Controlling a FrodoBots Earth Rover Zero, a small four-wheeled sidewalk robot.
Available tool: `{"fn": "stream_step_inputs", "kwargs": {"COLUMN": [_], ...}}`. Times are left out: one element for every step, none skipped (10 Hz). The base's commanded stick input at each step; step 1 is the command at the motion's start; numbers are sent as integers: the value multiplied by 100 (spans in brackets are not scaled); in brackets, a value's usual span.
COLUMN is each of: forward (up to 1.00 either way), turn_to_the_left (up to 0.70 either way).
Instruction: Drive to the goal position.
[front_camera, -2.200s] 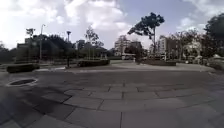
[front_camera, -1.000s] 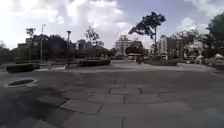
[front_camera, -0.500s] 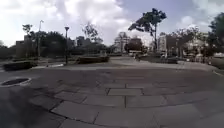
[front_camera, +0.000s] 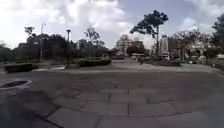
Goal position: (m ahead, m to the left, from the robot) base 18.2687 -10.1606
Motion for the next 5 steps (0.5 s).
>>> {"fn": "stream_step_inputs", "kwargs": {"forward": [0, 0, 0, 0, 0], "turn_to_the_left": [0, 0, 0, 0, 0]}}
